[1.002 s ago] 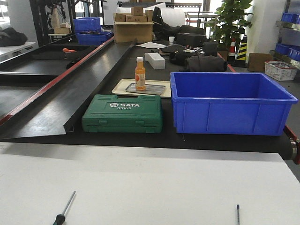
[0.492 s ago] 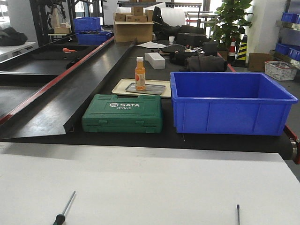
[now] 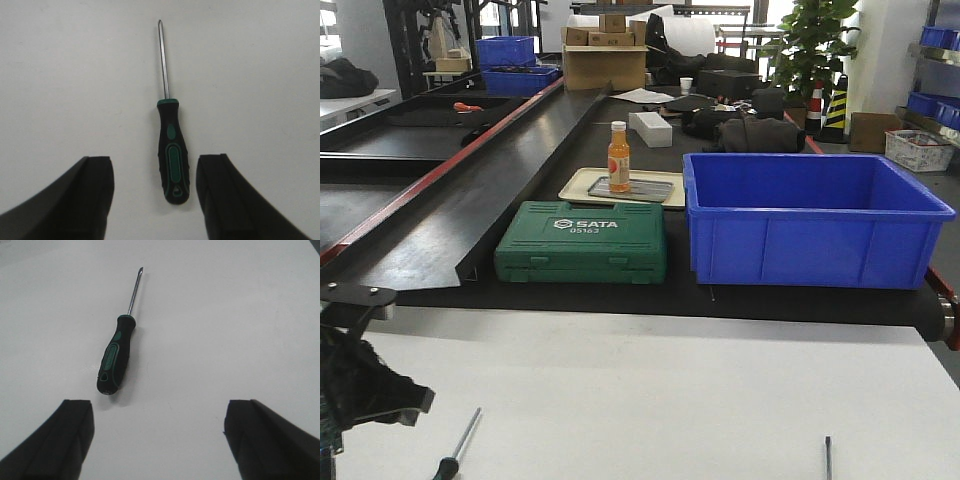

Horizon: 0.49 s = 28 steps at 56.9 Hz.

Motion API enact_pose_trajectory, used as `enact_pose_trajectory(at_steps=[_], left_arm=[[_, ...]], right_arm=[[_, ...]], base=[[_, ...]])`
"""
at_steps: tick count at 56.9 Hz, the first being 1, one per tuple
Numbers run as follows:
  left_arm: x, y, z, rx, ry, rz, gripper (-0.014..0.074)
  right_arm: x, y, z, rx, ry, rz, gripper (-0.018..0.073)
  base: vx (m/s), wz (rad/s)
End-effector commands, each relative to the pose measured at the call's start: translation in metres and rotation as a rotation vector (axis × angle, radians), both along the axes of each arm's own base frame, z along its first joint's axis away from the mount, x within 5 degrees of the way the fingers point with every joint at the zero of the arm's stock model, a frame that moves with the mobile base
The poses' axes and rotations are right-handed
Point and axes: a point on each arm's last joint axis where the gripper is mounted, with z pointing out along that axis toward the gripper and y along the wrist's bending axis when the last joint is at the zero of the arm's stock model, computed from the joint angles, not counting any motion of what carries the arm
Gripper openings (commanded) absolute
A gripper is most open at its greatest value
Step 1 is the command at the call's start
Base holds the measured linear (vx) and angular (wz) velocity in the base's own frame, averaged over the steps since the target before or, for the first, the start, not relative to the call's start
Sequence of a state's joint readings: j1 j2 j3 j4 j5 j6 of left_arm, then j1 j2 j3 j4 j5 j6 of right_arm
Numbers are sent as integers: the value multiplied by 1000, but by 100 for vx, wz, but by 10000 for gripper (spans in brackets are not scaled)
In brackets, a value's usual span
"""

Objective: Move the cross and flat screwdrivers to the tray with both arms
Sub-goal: 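Lower the left gripper over the cross-head screwdriver handle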

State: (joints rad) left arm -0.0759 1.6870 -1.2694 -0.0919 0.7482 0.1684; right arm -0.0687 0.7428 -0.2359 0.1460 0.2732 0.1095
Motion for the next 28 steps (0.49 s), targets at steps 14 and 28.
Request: enact_pose_trajectory(at_steps=[14, 28], left_arm=[[71, -14, -41, -48, 124, -16, 503], [86, -15, -75, -48, 188, -13, 503]], right_arm=[[8, -2, 15, -21, -87, -6, 592], [8, -2, 15, -22, -87, -6, 592]], base=[[0, 0], [0, 0]])
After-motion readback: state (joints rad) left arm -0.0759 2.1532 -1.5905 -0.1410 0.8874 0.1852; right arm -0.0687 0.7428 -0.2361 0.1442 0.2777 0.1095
